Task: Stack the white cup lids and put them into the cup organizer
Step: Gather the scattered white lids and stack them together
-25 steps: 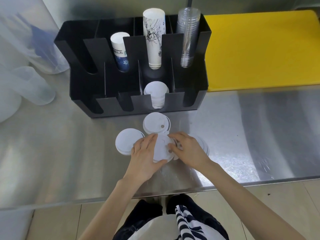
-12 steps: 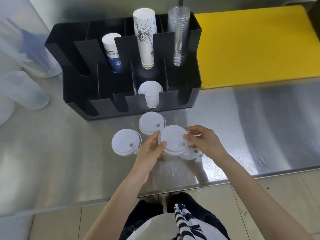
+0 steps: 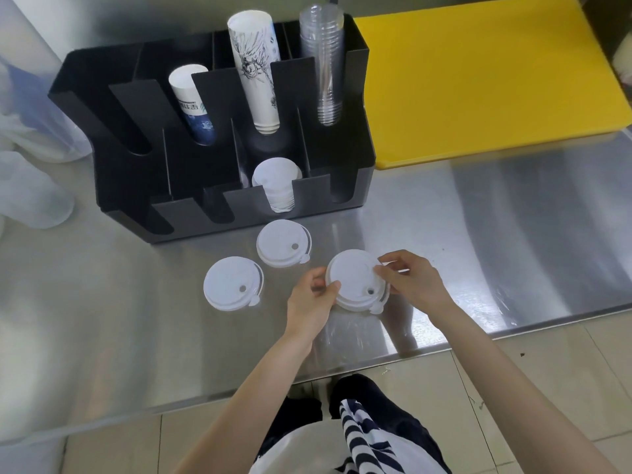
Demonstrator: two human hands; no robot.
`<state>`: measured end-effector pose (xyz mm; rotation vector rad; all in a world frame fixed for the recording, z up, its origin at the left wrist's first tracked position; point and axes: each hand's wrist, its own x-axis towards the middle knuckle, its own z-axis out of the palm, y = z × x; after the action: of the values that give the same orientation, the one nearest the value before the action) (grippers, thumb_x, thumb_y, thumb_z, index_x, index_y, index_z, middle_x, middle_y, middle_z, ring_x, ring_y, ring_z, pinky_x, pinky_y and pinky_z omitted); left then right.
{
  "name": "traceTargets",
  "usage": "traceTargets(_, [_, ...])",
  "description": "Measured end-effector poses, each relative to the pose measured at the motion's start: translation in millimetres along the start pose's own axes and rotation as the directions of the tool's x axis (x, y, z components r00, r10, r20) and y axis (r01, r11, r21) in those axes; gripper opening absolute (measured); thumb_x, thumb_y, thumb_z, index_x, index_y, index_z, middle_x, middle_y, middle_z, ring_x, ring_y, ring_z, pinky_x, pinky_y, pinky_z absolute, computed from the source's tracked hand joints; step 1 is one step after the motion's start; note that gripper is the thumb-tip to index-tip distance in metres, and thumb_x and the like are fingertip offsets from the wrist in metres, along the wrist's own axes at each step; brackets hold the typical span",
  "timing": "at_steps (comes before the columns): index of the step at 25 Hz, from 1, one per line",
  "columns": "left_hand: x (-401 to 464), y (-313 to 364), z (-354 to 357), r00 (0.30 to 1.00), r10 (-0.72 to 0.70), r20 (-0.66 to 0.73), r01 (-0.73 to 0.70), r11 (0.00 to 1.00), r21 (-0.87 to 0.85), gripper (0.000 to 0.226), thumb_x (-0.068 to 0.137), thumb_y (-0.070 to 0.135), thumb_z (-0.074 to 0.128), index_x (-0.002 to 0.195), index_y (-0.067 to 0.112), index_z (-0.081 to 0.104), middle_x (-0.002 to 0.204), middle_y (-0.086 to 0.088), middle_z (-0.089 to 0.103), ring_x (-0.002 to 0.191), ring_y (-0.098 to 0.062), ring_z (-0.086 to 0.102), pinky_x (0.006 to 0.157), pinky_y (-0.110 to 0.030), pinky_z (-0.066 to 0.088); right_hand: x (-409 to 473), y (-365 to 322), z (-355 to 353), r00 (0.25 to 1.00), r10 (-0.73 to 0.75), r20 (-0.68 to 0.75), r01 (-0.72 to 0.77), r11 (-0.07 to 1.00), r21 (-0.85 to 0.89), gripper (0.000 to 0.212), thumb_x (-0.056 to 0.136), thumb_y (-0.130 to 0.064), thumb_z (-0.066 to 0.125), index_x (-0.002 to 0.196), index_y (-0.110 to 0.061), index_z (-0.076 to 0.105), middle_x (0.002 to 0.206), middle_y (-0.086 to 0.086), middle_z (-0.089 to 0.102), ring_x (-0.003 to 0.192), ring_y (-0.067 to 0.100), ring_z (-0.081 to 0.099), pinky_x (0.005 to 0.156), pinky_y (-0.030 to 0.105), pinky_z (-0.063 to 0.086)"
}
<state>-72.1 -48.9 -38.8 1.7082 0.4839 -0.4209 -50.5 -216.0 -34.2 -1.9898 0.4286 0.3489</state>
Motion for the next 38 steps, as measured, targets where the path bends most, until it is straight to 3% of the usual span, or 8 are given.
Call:
traceTargets(5, [4, -3, 9, 0.999, 0.018, -0.029, -0.015, 0.995, 0.095, 0.025, 0.084, 0.018, 0.056, 0.108, 0.022, 0.056, 0.109, -0.006, 0.059, 0.096, -0.022, 0.061, 0.097, -0.043, 0.048, 0, 11, 5, 1.000, 0.011, 0.001, -0.011, 0.999, -0.039, 0.023, 0.079, -0.021, 0.063, 0.101, -0.015, 0.060, 0.090, 0.005, 0.062, 0.093, 0.026, 0.059, 0.089, 0.047, 0.051])
traceTargets(9, [7, -5, 8, 0.994, 0.095, -0.057, -0.080, 0.971, 0.225, 0.030, 0.086, 0.017, 0.053, 0.116, 0.019, 0.056, 0.118, -0.010, 0.056, 0.083, -0.015, 0.057, 0.097, -0.039, 0.047, 0, 12, 13, 1.000, -0.013, -0.015, 0.011, 0.996, -0.088, 0.022, 0.081, -0.022, 0.061, 0.100, -0.011, 0.058, 0.093, 0.007, 0.063, 0.083, 0.020, 0.056, 0.076, 0.030, 0.046])
traceTargets(14, [16, -4, -9, 0.976, 0.185, -0.114, -0.140, 0.936, 0.324, 0.031, 0.088, 0.014, 0.050, 0.118, 0.016, 0.056, 0.121, -0.010, 0.060, 0.102, -0.025, 0.059, 0.098, -0.035, 0.043, -2, 10, 34, 0.999, -0.043, 0.029, 0.047, 0.987, -0.151, 0.025, 0.081, -0.025, 0.060, 0.099, -0.010, 0.053, 0.104, 0.013, 0.060, 0.085, 0.021, 0.055, 0.066, 0.023, 0.040])
traceTargets(18, [18, -6, -20, 0.967, 0.256, 0.012, -0.237, 0.879, 0.414, 0.043, 0.085, 0.021, 0.056, 0.128, 0.016, 0.047, 0.133, -0.007, 0.052, 0.119, -0.025, 0.049, 0.104, -0.037, 0.037, -7, 5, 46, 0.978, -0.210, 0.012, 0.206, 0.943, -0.260, 0.042, 0.081, -0.023, 0.060, 0.119, -0.011, 0.046, 0.127, 0.012, 0.045, 0.105, 0.028, 0.053, 0.086, 0.033, 0.044])
traceTargets(22, [17, -18, -24, 0.945, 0.255, 0.203, -0.326, 0.727, 0.605, 0.074, 0.079, 0.039, 0.061, 0.140, 0.021, 0.024, 0.151, 0.001, 0.027, 0.134, -0.025, 0.028, 0.112, -0.043, 0.025, -9, 5, 47, 0.930, -0.355, 0.097, 0.367, 0.880, -0.302, 0.046, 0.086, -0.018, 0.054, 0.129, -0.011, 0.041, 0.137, 0.006, 0.045, 0.118, 0.024, 0.048, 0.095, 0.024, 0.037])
traceTargets(25, [19, -22, -26, 0.936, 0.291, 0.198, -0.342, 0.625, 0.702, 0.079, 0.080, 0.043, 0.059, 0.142, 0.024, 0.016, 0.154, 0.005, 0.020, 0.136, -0.022, 0.022, 0.108, -0.040, 0.023, -9, 5, 47, 0.929, -0.352, 0.118, 0.371, 0.880, -0.295, 0.046, 0.087, -0.017, 0.053, 0.130, -0.011, 0.041, 0.137, 0.007, 0.046, 0.119, 0.024, 0.049, 0.097, 0.023, 0.036])
traceTargets(32, [30, -16, -45, 0.898, 0.405, 0.170, -0.398, 0.588, 0.704, 0.073, 0.079, 0.047, 0.058, 0.140, 0.023, 0.025, 0.147, 0.001, 0.035, 0.133, -0.021, 0.031, 0.106, -0.038, 0.027, 6, -13, 55, 0.918, -0.373, 0.136, 0.395, 0.828, -0.397, 0.047, 0.088, -0.023, 0.050, 0.132, -0.010, 0.038, 0.140, 0.008, 0.043, 0.124, 0.026, 0.045, 0.102, 0.031, 0.036])
traceTargets(38, [57, -6, -74, 0.906, 0.424, 0.001, -0.226, 0.480, 0.848, 0.076, 0.081, 0.047, 0.054, 0.141, 0.015, 0.020, 0.146, -0.006, 0.032, 0.127, -0.029, 0.031, 0.103, -0.038, 0.024, 33, -47, 80, 0.898, -0.349, 0.267, 0.439, 0.746, -0.501, 0.048, 0.089, -0.022, 0.047, 0.133, -0.005, 0.035, 0.143, 0.013, 0.039, 0.129, 0.027, 0.038, 0.110, 0.034, 0.026])
